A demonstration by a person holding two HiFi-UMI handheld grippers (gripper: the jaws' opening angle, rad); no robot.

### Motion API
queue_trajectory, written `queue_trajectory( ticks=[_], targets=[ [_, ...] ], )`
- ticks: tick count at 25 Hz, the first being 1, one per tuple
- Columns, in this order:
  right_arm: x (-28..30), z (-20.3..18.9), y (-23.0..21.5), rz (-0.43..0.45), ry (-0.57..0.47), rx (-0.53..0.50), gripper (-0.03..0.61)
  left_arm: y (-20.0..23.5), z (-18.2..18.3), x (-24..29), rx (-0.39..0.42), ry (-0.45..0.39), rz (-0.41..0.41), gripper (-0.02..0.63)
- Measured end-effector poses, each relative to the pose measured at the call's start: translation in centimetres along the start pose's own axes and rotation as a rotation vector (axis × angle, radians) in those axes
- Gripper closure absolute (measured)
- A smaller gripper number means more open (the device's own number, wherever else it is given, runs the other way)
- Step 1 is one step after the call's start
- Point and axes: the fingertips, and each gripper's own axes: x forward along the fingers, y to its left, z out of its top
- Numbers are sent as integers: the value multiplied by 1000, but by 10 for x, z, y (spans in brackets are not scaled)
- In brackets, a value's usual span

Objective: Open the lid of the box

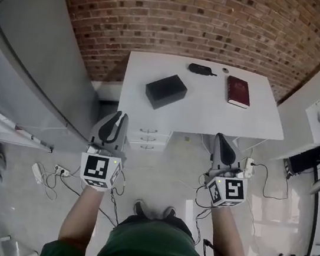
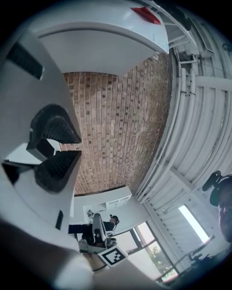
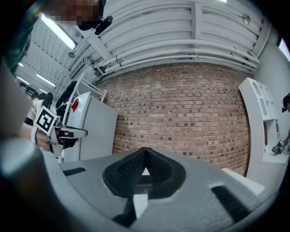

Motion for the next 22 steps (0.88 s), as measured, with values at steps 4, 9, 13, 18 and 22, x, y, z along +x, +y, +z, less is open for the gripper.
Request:
queue_trajectory(
  ticks=[4,9,13,18,22],
  targets=[
    [4,-1,12,-20,14,-6,575,13,-8,-2,-5,5,-19,568],
    [8,-5,27,-17,41,-13,575,25,-15,-5,-11,8,-28,567],
    [16,-12,29,-16,54,-7,575,28,-22,0,-15,17,-34,566],
    [32,-28,28,-3,72,18,575,28,-36,8,-4,44,-42,566],
    [53,-37,26,25,68,34,575,34,-40,18,13,53,-27,566]
  ],
)
